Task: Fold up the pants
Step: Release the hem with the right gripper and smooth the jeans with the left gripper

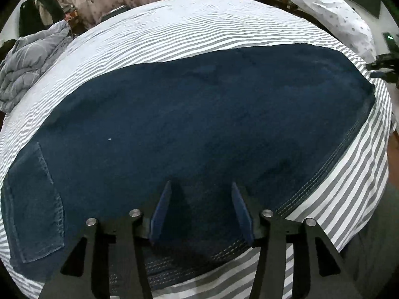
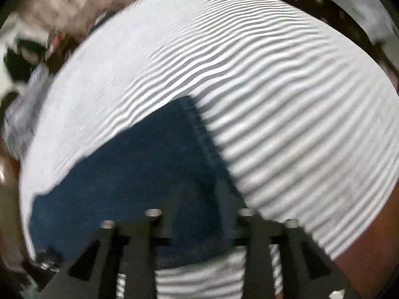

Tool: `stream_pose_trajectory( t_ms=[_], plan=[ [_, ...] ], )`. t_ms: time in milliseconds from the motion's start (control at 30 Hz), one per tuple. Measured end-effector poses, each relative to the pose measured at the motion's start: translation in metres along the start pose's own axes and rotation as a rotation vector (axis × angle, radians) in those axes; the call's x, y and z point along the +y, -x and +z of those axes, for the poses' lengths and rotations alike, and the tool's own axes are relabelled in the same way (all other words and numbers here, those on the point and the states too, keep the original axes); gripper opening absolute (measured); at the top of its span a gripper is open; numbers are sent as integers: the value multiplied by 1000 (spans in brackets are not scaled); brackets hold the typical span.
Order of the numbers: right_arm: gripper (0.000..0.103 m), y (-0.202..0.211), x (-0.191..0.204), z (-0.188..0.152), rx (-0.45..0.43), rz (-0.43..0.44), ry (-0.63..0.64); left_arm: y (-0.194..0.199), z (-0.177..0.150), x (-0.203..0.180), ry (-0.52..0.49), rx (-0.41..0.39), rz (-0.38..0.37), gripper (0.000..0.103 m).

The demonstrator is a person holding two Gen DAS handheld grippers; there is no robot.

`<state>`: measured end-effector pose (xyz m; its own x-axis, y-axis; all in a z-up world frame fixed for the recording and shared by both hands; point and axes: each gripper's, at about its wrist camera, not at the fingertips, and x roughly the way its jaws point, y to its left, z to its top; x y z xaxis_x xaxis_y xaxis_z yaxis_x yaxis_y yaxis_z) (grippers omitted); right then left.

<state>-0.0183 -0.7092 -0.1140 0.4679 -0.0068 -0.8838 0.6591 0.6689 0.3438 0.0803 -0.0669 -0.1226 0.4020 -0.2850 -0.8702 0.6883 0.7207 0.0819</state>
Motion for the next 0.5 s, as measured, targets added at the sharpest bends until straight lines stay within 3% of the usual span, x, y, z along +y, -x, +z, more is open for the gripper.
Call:
stream_pose_trajectory(
  t_ms=[100,300,500],
  plan=[
    [50,21,-22,-23,-10,75,-76,16,-3,-11,21,8,19,52],
    [43,5,-46,-64,48,317,-288,35,33,-42,-9,-108,-6,52],
    [35,-31,-38,-91,65,389,-429,11,58,-70,-10,-100,-20,52]
  ],
)
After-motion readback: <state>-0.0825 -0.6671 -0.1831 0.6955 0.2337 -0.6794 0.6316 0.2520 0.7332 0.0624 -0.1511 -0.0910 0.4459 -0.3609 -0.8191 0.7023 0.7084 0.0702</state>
